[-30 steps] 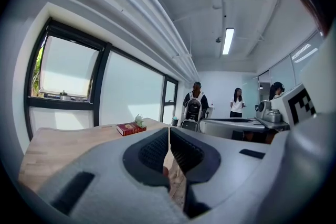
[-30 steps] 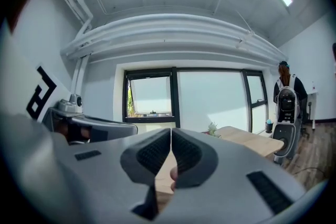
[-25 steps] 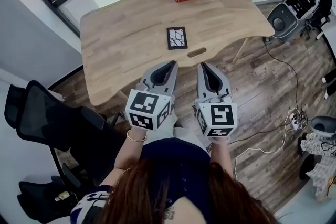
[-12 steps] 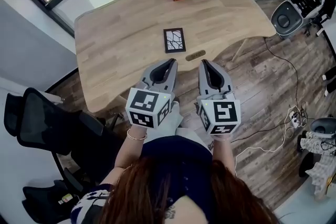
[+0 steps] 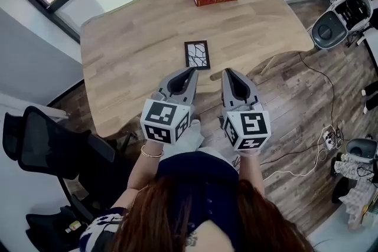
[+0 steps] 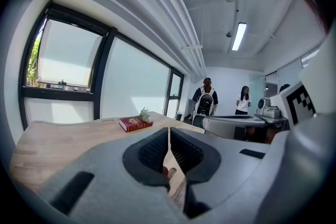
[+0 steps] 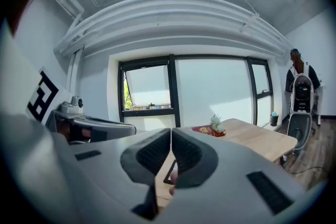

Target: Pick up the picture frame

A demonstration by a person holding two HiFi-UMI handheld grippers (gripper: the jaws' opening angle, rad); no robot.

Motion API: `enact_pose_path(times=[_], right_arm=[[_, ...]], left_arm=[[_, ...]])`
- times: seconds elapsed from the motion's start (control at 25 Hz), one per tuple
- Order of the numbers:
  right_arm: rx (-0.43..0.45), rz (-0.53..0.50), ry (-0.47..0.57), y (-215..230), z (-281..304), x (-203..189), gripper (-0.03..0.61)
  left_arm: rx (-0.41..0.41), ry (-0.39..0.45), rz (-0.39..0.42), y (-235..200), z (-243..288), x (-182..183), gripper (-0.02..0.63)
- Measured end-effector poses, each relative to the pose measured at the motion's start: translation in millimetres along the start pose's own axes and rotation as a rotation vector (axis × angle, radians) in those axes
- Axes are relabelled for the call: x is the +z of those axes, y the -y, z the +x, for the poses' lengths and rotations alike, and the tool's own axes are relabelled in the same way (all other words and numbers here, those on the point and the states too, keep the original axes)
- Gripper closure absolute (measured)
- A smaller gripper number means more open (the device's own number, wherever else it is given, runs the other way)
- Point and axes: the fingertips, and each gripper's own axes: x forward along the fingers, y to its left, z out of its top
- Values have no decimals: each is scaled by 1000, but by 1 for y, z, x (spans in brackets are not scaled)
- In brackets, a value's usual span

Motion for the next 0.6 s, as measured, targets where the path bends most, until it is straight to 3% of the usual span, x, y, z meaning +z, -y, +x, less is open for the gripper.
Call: enact_pose_path(times=[0.6], right_arm=[[24,0,-127,16,75,-27,551]], left_arm=[[-14,-81,-5,-50,51,-21,577]])
